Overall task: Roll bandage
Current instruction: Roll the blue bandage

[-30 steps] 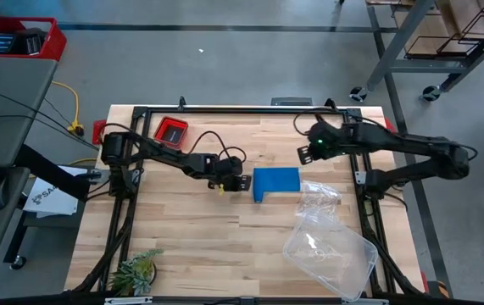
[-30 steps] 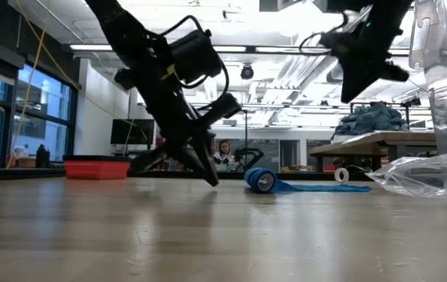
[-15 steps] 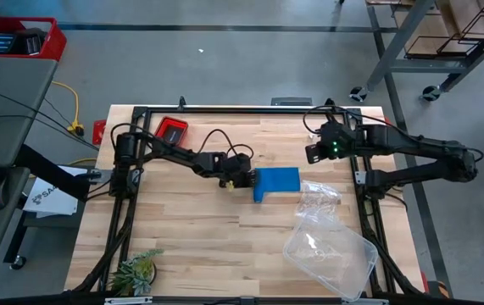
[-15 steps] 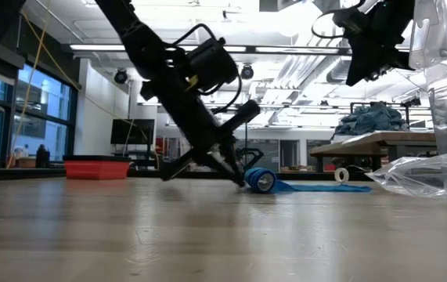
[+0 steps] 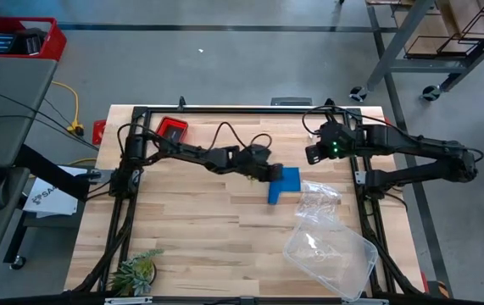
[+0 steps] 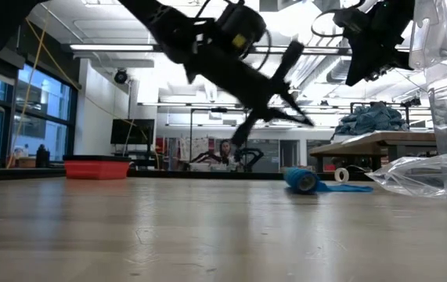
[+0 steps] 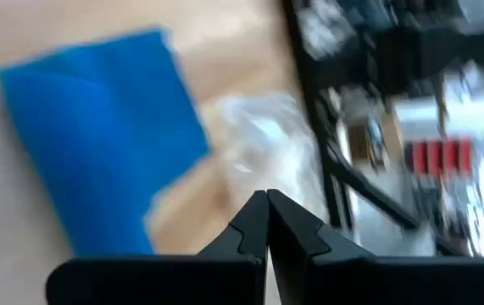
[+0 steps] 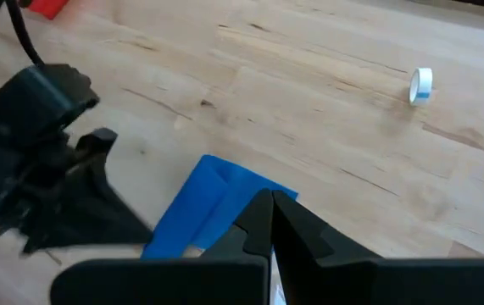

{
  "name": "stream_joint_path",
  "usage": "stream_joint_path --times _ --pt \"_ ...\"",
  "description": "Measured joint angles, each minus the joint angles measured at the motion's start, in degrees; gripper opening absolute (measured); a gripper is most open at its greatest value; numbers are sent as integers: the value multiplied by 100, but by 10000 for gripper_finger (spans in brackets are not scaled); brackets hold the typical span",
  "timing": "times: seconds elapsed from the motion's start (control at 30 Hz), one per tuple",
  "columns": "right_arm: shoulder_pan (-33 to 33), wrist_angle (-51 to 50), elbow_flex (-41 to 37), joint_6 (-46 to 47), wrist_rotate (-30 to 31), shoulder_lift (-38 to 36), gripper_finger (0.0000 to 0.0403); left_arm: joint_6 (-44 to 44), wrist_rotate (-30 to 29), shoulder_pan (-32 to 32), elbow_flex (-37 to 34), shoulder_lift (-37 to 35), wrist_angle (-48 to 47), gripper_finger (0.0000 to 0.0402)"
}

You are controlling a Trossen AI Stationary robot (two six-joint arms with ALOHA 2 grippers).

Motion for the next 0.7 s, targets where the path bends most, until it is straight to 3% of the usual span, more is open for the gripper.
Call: stream_joint_path --times 0.1,0.27,0.4,0.7 --pt "0 -1 0 -10 3 -35 0 607 364 79 230 -95 -111 0" --pt "2 -88 0 -9 43 -145 0 1328 -413 114 250 -658 -1200 0" --pt "0 -291 0 3 75 -260 0 1480 -596 71 195 -693 -2232 0" --pt "395 -501 -259 250 -367 -306 0 591 -225 -168 -926 -630 -1367 0"
